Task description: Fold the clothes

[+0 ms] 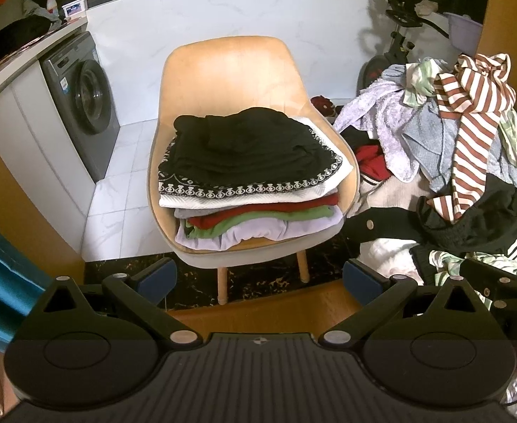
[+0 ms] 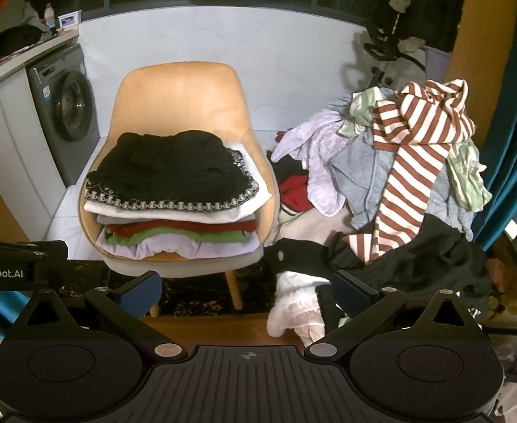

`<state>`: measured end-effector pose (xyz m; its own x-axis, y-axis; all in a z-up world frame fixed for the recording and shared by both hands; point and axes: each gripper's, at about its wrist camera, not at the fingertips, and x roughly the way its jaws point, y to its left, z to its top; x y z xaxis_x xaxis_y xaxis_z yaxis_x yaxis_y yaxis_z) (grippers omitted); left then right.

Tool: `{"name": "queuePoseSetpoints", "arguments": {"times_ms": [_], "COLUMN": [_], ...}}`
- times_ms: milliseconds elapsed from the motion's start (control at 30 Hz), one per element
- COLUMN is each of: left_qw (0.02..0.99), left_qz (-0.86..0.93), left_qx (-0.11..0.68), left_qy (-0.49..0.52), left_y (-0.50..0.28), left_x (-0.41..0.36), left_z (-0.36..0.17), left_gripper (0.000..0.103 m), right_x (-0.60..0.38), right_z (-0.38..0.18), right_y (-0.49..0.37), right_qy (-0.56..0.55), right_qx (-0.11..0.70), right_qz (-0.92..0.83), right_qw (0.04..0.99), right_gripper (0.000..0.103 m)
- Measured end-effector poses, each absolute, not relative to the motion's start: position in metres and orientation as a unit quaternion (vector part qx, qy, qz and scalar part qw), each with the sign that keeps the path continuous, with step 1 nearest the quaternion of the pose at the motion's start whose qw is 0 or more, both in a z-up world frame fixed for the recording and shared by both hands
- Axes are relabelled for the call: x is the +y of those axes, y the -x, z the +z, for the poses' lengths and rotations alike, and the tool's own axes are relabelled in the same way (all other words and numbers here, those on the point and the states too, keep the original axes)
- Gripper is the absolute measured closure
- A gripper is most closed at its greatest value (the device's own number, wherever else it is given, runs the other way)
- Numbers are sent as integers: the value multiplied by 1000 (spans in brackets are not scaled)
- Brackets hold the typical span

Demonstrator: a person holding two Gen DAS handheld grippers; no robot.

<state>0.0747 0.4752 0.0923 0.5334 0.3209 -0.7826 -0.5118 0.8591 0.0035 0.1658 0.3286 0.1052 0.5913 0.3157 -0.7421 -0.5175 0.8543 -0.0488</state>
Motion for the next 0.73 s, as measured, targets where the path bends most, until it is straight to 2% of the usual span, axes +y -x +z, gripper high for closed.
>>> {"name": "queuePoseSetpoints", "arguments": {"times_ms": [733], "left_qw": [865], "left_qz": [241], "left_qx": [425], "left_qy": [117], "left_y": [-80], "left_x": [478], "left_z": [89], "left_gripper": [1], "right_x": [331], "right_z": [109], "right_y": [-169], "right_qy": [132], "right_qx": [363], "right_qz": [249], "right_qw": [888], "right_gripper": [1]}}
